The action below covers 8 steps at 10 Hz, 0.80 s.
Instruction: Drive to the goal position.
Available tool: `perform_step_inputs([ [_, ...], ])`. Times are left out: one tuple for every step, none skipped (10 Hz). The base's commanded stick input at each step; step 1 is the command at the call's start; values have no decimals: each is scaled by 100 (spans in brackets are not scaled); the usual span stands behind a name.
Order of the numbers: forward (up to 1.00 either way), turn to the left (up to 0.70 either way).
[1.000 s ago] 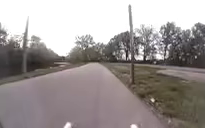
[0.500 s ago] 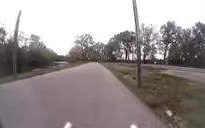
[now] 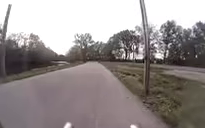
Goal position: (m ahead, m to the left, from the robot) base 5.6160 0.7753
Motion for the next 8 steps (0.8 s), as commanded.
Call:
perform_step_inputs([
  [100,0],
  [100,0],
  [100,3],
  [100,24],
  [100,38],
  [100,22],
  [100,4],
  [100,0],
])
